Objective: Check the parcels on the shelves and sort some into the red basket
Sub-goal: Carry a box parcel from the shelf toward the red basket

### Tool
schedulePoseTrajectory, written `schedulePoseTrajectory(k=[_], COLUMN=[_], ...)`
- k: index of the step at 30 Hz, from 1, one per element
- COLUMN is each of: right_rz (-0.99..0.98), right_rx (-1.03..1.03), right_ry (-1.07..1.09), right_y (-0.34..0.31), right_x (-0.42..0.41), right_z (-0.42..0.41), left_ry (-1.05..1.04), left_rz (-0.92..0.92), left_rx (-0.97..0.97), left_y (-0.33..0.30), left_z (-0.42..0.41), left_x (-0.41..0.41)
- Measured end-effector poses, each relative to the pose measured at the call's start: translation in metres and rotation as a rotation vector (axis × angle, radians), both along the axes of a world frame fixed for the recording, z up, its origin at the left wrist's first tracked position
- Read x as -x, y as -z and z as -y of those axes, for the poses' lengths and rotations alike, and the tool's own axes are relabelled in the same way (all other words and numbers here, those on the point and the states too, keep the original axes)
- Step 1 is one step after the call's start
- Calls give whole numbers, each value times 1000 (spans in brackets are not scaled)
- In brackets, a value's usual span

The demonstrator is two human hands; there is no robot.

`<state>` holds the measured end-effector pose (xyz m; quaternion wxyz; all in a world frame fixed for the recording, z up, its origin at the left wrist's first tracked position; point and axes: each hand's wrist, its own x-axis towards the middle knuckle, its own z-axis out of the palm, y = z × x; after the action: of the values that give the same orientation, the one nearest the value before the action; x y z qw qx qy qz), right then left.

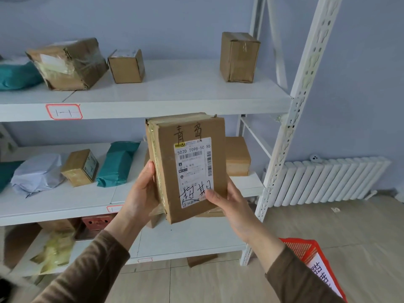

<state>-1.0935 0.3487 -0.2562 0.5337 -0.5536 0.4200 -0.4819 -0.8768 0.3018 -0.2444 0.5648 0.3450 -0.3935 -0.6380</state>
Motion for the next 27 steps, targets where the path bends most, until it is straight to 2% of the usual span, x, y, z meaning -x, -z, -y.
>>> schedulePoseTrajectory(k=[5,7,9,12,17,22,27], right_rz=[67,83,96,127,229,211,208], right_rx=[27,34,29,13,-28,23,93], right_ry=[-94,-86,-35,43,125,188,235], right_y=[-4,-8,-11,-18,-29,-37,-38], right_x=[8,9,8,5,5,10,8], right_z=[8,11,14,19,25,27,25], left_ry=[7,10,23,13,-139,-123,24], left_rz=[-91,-174,-171,-90,54,153,229], left_rx=[-144,-208,-216,-147,-36,100,233], left_y=[-11,-15,-16,-17,-14,-21,-35], left_z=[3,5,11,17,25,16,2], left_x=[9,15,21,29,23,26,50])
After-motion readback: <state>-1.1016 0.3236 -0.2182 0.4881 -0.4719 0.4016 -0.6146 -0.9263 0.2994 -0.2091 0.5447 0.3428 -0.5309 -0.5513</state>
